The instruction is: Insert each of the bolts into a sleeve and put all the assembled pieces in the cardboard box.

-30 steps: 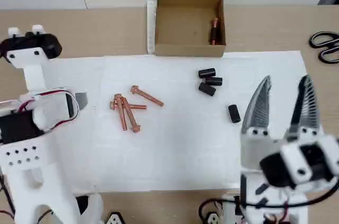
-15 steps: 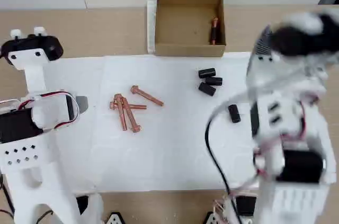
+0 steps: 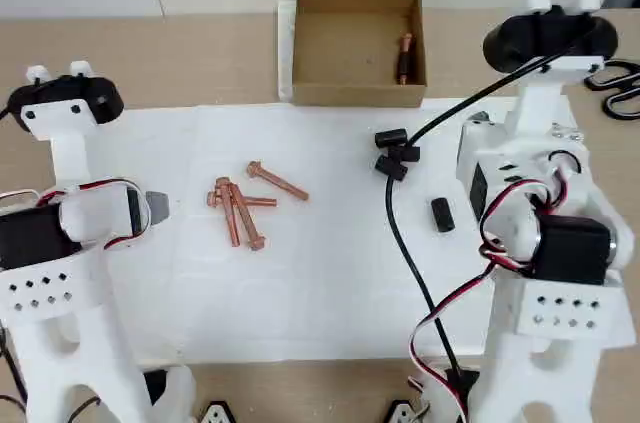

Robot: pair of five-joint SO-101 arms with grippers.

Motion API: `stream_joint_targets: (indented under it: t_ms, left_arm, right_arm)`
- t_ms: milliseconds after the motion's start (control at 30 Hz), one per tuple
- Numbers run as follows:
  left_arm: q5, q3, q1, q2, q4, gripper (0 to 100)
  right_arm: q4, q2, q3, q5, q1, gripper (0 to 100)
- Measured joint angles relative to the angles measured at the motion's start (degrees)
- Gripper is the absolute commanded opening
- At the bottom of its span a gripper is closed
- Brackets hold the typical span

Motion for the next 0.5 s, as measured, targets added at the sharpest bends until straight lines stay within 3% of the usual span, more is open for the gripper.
stream_joint_targets:
  t_ms: [233, 500]
  left_arm:
    - [0.0, 0.0, 0.0, 0.0, 0.18, 24]
    - [0.0, 0.0, 0.0, 0.0, 0.18, 24]
  right_arm:
    - [-2.37, 1.67, 7.21, 2.81, 1.14, 21.4]
    - [0.35, 24.0, 3.16, 4.13, 0.97, 21.3]
